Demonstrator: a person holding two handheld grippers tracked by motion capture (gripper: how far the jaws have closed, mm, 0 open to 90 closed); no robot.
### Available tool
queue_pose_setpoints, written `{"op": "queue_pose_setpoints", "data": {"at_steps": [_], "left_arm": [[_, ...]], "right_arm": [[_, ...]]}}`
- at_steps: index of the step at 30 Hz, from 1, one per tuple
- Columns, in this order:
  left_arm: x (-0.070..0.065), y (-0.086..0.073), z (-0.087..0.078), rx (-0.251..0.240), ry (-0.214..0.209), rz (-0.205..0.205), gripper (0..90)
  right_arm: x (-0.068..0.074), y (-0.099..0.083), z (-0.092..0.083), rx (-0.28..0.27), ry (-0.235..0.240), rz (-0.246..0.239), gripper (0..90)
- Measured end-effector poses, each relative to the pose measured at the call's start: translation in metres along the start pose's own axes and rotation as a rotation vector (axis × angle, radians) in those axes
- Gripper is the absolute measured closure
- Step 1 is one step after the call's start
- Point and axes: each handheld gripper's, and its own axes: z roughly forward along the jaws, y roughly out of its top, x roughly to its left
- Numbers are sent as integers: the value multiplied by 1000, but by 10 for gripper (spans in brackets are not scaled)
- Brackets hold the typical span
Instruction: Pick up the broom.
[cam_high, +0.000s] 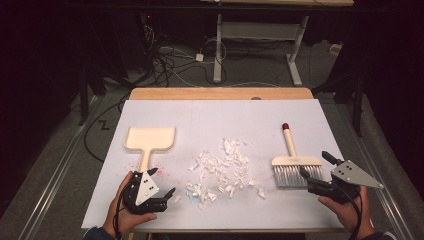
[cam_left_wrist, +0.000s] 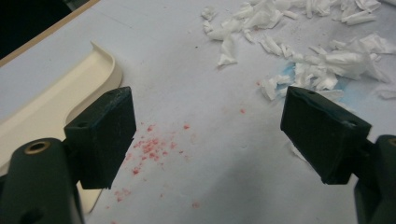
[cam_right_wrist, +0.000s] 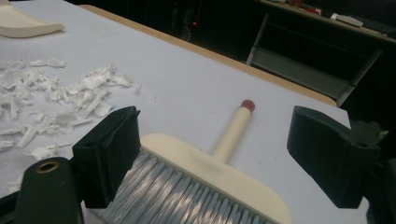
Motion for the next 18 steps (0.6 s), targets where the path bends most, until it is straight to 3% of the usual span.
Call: {"op": "queue_pose_setpoints", "data": {"at_steps": [6, 13, 18], "left_arm": [[-2, 0, 0, 1, -2, 10, 172], [-2, 0, 1, 7, -10, 10, 171], [-6, 1, 3, 19, -19, 27, 171]], "right_arm": [[0, -2, 4, 26, 3, -8, 176], [-2, 7, 17, 37, -14, -32, 182], [-11, 16, 38, 115, -20, -19, 201]]}}
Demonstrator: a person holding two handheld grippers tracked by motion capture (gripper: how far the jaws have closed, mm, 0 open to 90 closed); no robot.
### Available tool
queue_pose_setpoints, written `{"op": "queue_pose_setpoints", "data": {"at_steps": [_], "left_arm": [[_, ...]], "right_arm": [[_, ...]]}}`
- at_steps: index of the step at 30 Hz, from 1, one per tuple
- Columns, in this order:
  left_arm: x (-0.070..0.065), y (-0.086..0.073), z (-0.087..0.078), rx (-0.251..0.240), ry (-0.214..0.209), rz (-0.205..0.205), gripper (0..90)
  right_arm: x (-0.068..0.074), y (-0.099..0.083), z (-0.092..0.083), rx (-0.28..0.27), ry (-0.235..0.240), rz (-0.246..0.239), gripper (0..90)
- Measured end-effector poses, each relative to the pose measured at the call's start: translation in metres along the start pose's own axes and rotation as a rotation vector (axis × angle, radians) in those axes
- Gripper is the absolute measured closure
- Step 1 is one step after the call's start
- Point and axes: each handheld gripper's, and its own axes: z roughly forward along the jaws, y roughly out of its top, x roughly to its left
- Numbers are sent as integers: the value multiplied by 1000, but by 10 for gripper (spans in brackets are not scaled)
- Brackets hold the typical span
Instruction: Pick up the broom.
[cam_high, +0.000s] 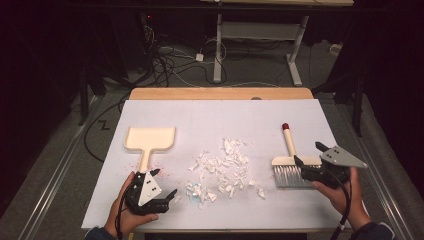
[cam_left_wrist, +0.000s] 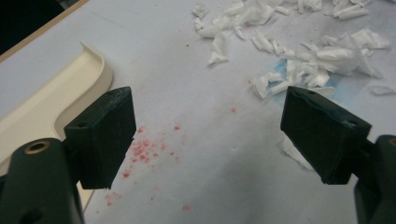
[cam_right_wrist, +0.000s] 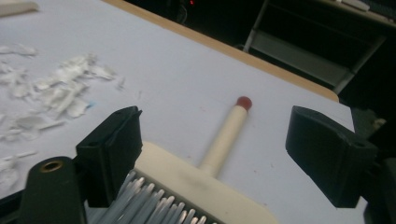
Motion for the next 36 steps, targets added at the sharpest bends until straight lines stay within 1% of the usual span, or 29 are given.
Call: {"op": "queue_pose_setpoints", "data": {"at_steps": [1, 3, 4, 5, 6, 7, 8, 9, 10, 11, 12, 13, 14, 15, 16, 17, 18, 19, 20, 22, 23, 24, 25, 27, 29, 31, 32, 34, 36], "left_arm": [[0, -1, 0, 4, -3, 2, 171], [-1, -2, 0, 11, -5, 2, 171], [-2, -3, -1, 10, -5, 2, 171], [-2, -3, -1, 10, -5, 2, 172], [-2, -2, -1, 13, -2, 4, 172], [-2, -2, -1, 13, -2, 4, 172], [-1, -1, -1, 13, -2, 5, 172], [-1, -1, -1, 12, -4, 5, 173], [-2, -1, 0, 18, -6, 10, 175], [-2, -2, 1, 22, -8, 12, 176], [-2, -2, 1, 26, -9, 14, 176], [-2, -3, 1, 26, -9, 12, 176], [-1, -3, 1, 23, -9, 9, 176], [-1, -3, 0, 19, -10, 6, 175], [-1, -3, 0, 19, -10, 6, 175], [0, -4, -1, 11, -11, -3, 175], [0, -4, -1, 8, -10, -7, 176], [1, -4, -1, 6, -9, -12, 175], [1, -4, -1, 4, -9, -15, 175], [0, -3, -2, 3, -10, -11, 176], [-1, -3, -2, 3, -13, -8, 176], [-1, -3, -2, 3, -13, -8, 175], [-1, -3, -1, 4, -15, -7, 175], [-1, -2, 0, 5, -15, -11, 175], [0, -1, 1, 7, -13, -12, 177], [1, -1, 2, 6, -14, -13, 179], [1, -1, 2, 6, -16, -12, 179], [1, 0, 3, 6, -20, -14, 179], [1, -1, 3, 6, -26, -17, 179]], "right_arm": [[-2, 3, 5, 29, -1, 6, 203], [-7, 9, 16, 55, 3, 25, 222], [-10, 12, 22, 67, 21, 49, 211], [-16, 19, 39, 91, 41, 80, 229], [-18, 21, 47, 123, 31, 96, 229], [-18, 21, 47, 123, 31, 96, 229], [-23, 23, 70, 186, 7, 122, 254], [-24, 23, 81, 216, -6, 129, 270], [-26, 22, 91, 257, -2, 139, 270], [-27, 21, 98, 288, -1, 156, 270], [-29, 18, 108, 336, -6, 182, 270], [-29, 14, 116, 378, -2, 197, 270], [-29, 11, 123, 420, 3, 210, 279], [-29, 8, 130, 471, 8, 219, 312], [-29, 8, 130, 471, 8, 219, 312], [-29, 5, 135, 499, 31, 244, 331], [-29, 5, 135, 499, 31, 244, 331], [-30, 7, 136, 514, 46, 241, 362], [-29, 7, 136, 516, 47, 244, 381], [-28, 7, 136, 511, 53, 250, 428], [-28, 8, 136, 507, 55, 254, 480], [-28, 8, 136, 507, 55, 254, 480], [-30, 8, 136, 496, 64, 245, 625], [-30, 8, 137, 489, 71, 243, 638], [-31, 12, 141, 510, 78, 230, 668], [-31, 13, 141, 510, 77, 224, 683], [-30, 13, 142, 504, 74, 222, 699], [-30, 12, 142, 496, 72, 215, 704], [-31, 11, 142, 485, 77, 221, 704]]}}
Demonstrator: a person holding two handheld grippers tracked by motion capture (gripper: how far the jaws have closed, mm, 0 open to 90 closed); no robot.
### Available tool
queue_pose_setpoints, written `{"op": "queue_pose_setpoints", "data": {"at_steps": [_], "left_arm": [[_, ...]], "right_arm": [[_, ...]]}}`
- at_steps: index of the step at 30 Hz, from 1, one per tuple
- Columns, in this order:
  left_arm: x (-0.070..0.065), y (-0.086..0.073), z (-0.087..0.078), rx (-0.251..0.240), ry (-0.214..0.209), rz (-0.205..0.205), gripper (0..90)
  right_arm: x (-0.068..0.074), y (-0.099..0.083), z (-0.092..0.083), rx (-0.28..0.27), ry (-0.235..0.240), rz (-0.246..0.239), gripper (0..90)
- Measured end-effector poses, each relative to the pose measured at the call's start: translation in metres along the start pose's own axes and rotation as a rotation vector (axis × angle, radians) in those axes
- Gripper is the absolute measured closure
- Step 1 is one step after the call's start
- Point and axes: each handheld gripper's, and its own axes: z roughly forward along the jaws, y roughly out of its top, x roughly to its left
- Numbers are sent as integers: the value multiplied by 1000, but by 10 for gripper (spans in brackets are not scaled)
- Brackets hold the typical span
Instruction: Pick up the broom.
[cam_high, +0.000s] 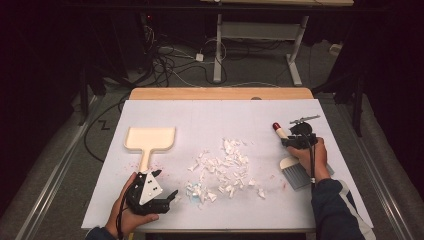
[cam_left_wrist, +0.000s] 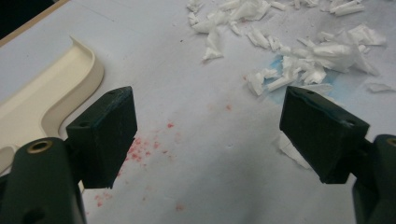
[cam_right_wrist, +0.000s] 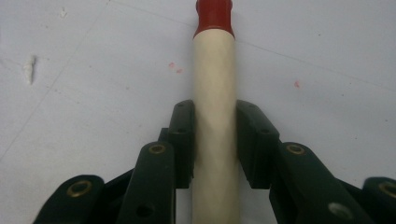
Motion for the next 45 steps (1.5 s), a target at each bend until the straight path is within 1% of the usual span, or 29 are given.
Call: {"op": "queue_pose_setpoints", "data": {"at_steps": [3, 5, 6, 9, 10, 12, 14, 16, 17, 19, 23, 24, 26, 27, 28, 30, 31, 32, 33, 34, 35, 36, 37, 40, 41, 42, 43, 44, 45], "left_arm": [[0, -1, 1, 5, -2, -4, 181], [0, -1, 0, 6, -2, -3, 181], [0, -1, 0, 4, -1, -5, 181], [1, 0, -1, 2, -2, -12, 184], [1, 0, -1, -3, -6, -19, 184], [0, 3, -3, -21, -9, -30, 184], [0, 5, -5, -33, -7, -35, 184], [0, 7, -5, -39, -8, -40, 185], [-1, 10, -5, -47, -12, -43, 187], [-5, 18, -5, -68, -30, -38, 189], [-10, 28, -3, -87, -48, -25, 189], [-12, 34, -3, -98, -55, -21, 189], [-14, 40, -3, -116, -66, -21, 189], [-14, 40, -3, -116, -66, -21, 189], [-15, 45, -2, -127, -72, -18, 189], [-17, 53, -1, -149, -76, -6, 189], [-20, 62, 1, -165, -84, 4, 189], [-20, 62, 1, -165, -84, 4, 189], [-22, 69, 3, -175, -92, 16, 189], [-25, 75, 5, -184, -98, 26, 189], [-30, 86, 9, -202, -126, 34, 189], [-30, 86, 9, -202, -126, 34, 189], [-34, 94, 12, -217, -139, 46, 189], [-47, 115, 23, -249, -177, 65, 189], [-52, 122, 26, -259, -193, 68, 189], [-61, 134, 33, -279, -221, 73, 189], [-61, 134, 33, -279, -221, 73, 190], [-68, 142, 38, -288, -231, 74, 196], [-76, 152, 44, -305, -259, 69, 197]], "right_arm": [[0, -1, -1, -12, 7, -8, 705], [0, -3, -4, -43, 17, -17, 705], [0, -6, -11, -88, 24, -18, 706], [0, -7, -26, -158, 34, -18, 706], [1, -8, -33, -196, 41, -21, 706], [2, -9, -42, -227, 38, -23, 705], [6, -12, -53, -281, 31, -36, 706], [9, -15, -64, -328, 42, -43, 706], [10, -17, -71, -356, 40, -49, 706], [11, -20, -79, -393, 71, -53, 706], [15, -28, -96, -466, 86, -73, 706], [15, -28, -100, -471, 92, -84, 706], [17, -30, -108, -506, 102, -90, 706], [17, -30, -108, -506, 102, -90, 706], [18, -29, -112, -503, 115, -97, 705], [21, -28, -121, -554, 119, -100, 706], [25, -26, -126, -572, 128, -113, 707], [25, -26, -126, -572, 128, -113, 707], [33, -25, -133, -603, 125, -131, 707], [33, -25, -133, -603, 125, -131, 707], [42, -26, -139, -664, 114, -138, 707], [42, -26, -139, -664, 114, -138, 707], [52, -24, -146, -673, 117, -168, 707], [68, -22, -154, -708, 135, -169, 707], [68, -22, -154, -708, 135, -169, 707], [80, -23, -160, -746, 134, -180, 706], [80, -23, -160, -746, 134, -180, 706], [93, -23, -164, -762, 134, -204, 706], [98, -23, -166, -764, 139, -215, 706]]}}
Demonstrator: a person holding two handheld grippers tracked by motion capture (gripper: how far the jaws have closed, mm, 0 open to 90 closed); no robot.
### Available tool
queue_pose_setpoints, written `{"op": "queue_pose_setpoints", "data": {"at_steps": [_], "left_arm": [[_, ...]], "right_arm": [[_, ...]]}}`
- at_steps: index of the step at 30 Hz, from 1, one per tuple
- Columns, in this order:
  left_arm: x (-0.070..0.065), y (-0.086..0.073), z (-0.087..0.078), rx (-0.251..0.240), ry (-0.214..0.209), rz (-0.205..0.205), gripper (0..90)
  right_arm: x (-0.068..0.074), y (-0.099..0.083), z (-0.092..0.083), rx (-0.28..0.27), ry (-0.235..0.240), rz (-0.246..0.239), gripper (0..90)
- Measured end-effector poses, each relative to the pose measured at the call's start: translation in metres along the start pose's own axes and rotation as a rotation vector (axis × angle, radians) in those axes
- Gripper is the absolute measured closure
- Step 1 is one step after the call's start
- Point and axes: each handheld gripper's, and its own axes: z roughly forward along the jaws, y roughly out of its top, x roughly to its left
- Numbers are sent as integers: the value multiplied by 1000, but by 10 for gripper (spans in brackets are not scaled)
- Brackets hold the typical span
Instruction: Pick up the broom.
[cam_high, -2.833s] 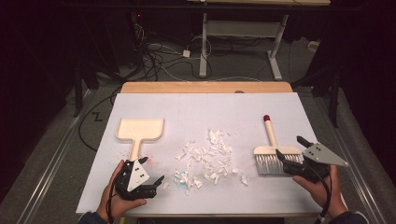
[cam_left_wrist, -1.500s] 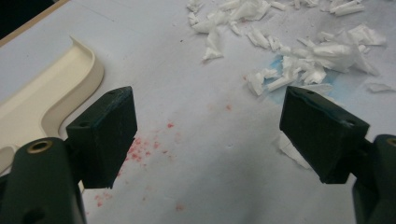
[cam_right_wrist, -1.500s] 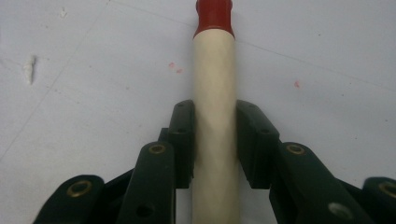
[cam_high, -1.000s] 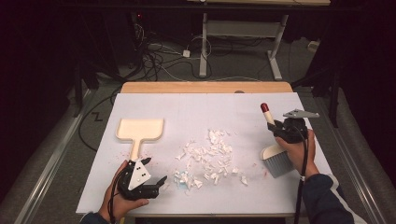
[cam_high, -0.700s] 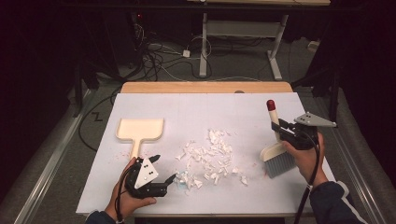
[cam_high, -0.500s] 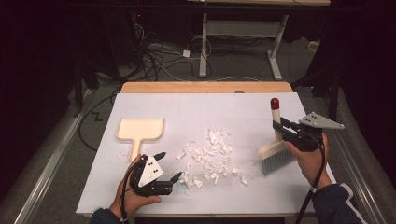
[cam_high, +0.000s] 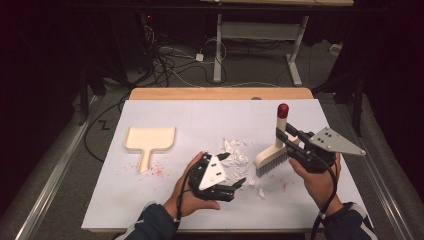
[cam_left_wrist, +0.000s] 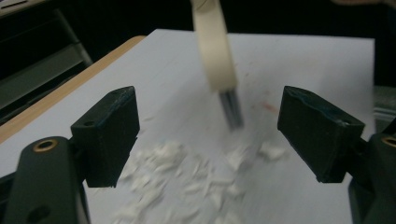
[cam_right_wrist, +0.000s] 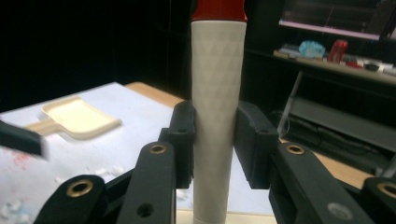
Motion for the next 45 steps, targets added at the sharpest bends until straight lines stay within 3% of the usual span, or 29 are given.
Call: {"op": "queue_pose_setpoints", "data": {"at_steps": [3, 4, 6, 7, 11, 12, 14, 16, 17, 21, 23, 24, 25, 28, 29, 30, 31, 33, 34, 35, 36, 37, 41, 43, 45], "left_arm": [[-6, 7, 12, -9, -3, -7, 206], [-9, 11, 19, -15, -4, -10, 224], [-12, 13, 25, -11, 9, -23, 262], [-12, 12, 32, 0, 1, -48, 292], [-10, 7, 37, 21, -10, -68, 392], [-7, 4, 36, 19, -23, -88, 462], [-3, 3, 33, 17, -55, -93, 550], [-2, 3, 32, 21, -39, -89, 605], [0, 2, 29, 19, -58, -103, 623], [4, 2, 23, 29, -86, -94, 637], [5, 2, 20, 33, -104, -87, 643], [5, 1, 15, 48, -110, -59, 644], [5, 1, 15, 48, -110, -59, 644], [7, -2, 6, 76, -138, -27, 645], [8, -3, 3, 82, -144, -19, 645], [9, -4, 0, 88, -153, -13, 645], [12, -7, -8, 100, -156, 8, 645], [14, -8, -12, 105, -160, 14, 644], [17, -12, -21, 111, -196, 28, 645], [17, -13, -23, 116, -204, 36, 644], [17, -13, -23, 116, -204, 36, 644], [15, -17, -28, 139, -234, 68, 644], [12, -19, -31, 157, -270, 90, 644], [7, -20, -33, 163, -313, 120, 644], [6, -20, -33, 166, -324, 132, 644]], "right_arm": [[10, 2, 0, 0, 22, -2, 706], [21, 4, 0, 7, 49, -20, 705], [25, 4, 0, 0, 49, -19, 706], [33, 4, 0, 1, 70, -32, 705], [43, 5, -2, -9, 85, -39, 705], [48, 6, -2, -7, 110, -38, 704], [51, 7, -3, 3, 124, -50, 703], [52, 7, -4, -6, 124, -46, 700], [51, 7, -5, -5, 123, -49, 698], [48, 7, -7, -15, 154, -55, 674], [45, 8, -10, -27, 187, -66, 610], [43, 8, -10, -16, 203, -76, 564], [43, 8, -10, -16, 203, -76, 564], [35, 5, -8, 43, 291, -100, 468], [31, 0, -7, 103, 358, -129, 436], [31, 0, -7, 103, 358, -129, 436], [28, -7, -5, 149, 391, -167, 419], [27, -13, -3, 192, 412, -206, 399], [27, -17, -2, 211, 424, -223, 394], [28, -21, 1, 240, 442, -245, 393], [29, -24, 3, 260, 448, -256, 387], [33, -27, 7, 280, 471, -270, 388], [49, -34, 14, 329, 575, -324, 393], [57, -37, 17, 361, 631, -344, 409], [61, -39, 19, 378, 652, -360, 431]]}}
